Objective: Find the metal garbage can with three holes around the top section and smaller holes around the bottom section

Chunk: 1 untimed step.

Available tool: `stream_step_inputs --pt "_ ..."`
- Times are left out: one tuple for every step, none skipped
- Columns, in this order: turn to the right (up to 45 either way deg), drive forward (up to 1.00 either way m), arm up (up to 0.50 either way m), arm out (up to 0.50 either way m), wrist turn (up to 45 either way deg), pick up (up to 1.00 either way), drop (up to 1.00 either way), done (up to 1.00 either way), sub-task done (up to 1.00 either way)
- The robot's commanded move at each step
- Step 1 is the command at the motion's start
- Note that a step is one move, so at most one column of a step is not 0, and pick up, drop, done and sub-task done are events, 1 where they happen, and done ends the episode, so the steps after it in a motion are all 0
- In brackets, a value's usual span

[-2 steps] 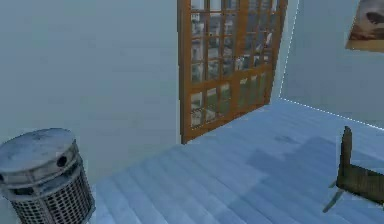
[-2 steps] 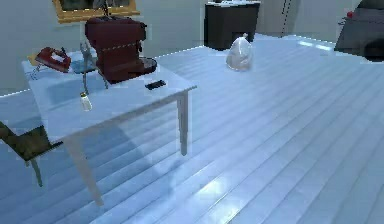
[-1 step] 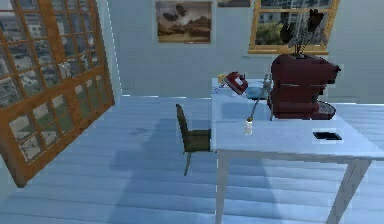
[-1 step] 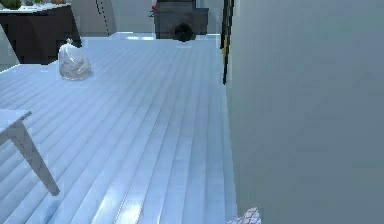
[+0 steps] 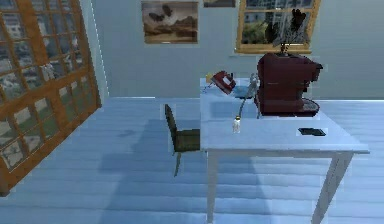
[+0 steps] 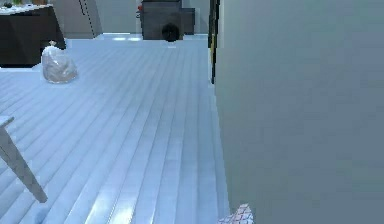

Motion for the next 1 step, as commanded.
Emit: stream_step_inputs --pt "0.0 0.2 0.0 0.0 0.0 0.0 0.0 0.0 0.0"
